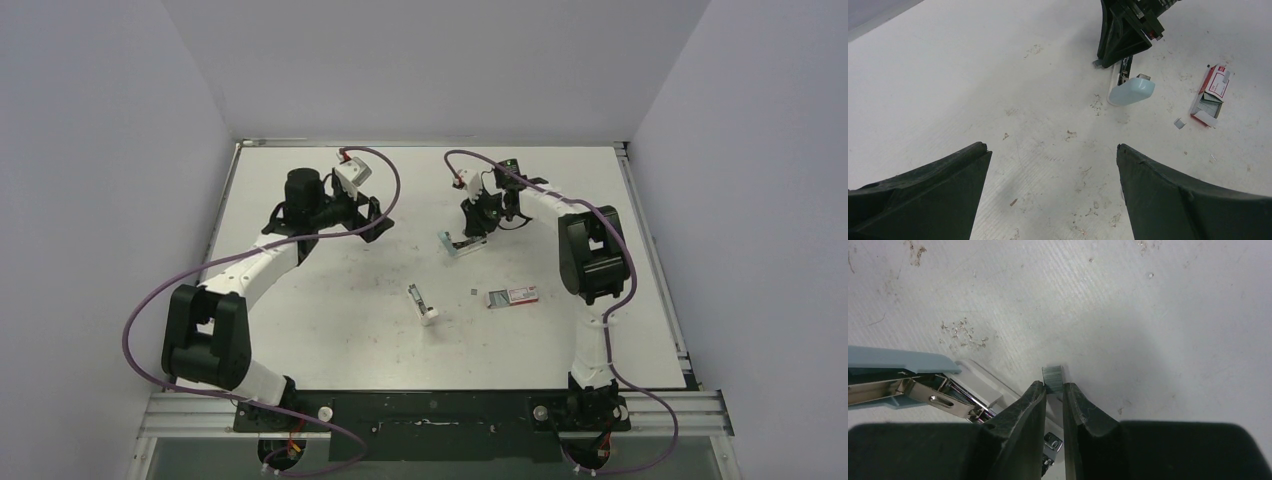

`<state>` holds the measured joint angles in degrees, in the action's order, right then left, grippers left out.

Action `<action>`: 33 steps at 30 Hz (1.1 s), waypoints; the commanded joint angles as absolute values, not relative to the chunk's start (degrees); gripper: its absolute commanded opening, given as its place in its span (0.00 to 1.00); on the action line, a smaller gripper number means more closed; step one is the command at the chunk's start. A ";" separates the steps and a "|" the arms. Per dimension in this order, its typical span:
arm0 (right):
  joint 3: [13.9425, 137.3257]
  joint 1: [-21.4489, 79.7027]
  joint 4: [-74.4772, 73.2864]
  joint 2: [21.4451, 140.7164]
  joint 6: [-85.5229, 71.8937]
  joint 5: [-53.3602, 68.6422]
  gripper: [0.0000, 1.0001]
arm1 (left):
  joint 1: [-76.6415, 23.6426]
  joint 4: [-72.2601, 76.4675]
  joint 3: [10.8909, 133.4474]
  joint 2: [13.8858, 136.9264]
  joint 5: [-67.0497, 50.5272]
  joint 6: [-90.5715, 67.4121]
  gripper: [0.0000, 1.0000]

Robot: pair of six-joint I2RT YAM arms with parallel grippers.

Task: Load the staples into the stapler
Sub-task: Adjust the stapler at the center of the board.

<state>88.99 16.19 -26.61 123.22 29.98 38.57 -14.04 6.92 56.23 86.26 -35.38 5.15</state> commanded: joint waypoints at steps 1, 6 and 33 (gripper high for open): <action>87.69 16.36 -27.80 120.25 31.41 37.25 0.10 | -13.35 9.84 55.97 83.12 -37.04 4.67 0.97; 85.94 16.38 -28.29 118.77 31.21 36.36 0.10 | -13.20 9.80 55.77 82.63 -37.08 4.57 0.97; 81.79 18.65 -36.70 106.86 24.80 26.00 0.08 | -12.74 9.48 53.85 79.03 -37.04 4.62 0.97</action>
